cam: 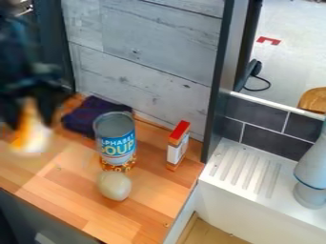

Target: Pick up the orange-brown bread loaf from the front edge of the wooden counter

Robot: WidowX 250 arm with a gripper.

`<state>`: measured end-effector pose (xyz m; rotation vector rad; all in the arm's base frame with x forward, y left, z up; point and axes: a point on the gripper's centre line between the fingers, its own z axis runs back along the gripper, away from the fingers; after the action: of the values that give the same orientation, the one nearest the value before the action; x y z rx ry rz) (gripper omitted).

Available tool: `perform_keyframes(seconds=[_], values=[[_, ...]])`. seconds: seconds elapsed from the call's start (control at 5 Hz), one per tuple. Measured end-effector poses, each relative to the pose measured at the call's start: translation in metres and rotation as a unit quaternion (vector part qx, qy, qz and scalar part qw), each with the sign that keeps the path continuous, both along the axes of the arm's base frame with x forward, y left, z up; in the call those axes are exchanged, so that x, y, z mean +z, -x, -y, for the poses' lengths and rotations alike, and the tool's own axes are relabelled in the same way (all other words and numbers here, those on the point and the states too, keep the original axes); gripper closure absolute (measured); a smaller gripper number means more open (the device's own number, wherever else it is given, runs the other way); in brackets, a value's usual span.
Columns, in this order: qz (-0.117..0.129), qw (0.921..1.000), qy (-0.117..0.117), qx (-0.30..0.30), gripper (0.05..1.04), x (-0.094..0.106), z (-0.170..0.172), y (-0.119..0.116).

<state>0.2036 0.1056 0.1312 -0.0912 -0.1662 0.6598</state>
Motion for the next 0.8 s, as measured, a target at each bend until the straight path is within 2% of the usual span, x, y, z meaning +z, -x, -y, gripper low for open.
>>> perform_keyframes(seconds=[0.2, 0.4, 0.6, 0.8], values=[[-0.020, 0.9982, 0.005, 0.056, 0.440, -0.021, -0.042, -0.009], [-0.041, 0.9954, -0.017, 0.085, 0.440, -0.045, -0.072, -0.026], [-0.067, 0.9908, -0.027, 0.114, 0.440, -0.082, -0.082, -0.044], [-0.087, 0.9884, -0.025, 0.122, 0.440, -0.108, -0.078, -0.066]])
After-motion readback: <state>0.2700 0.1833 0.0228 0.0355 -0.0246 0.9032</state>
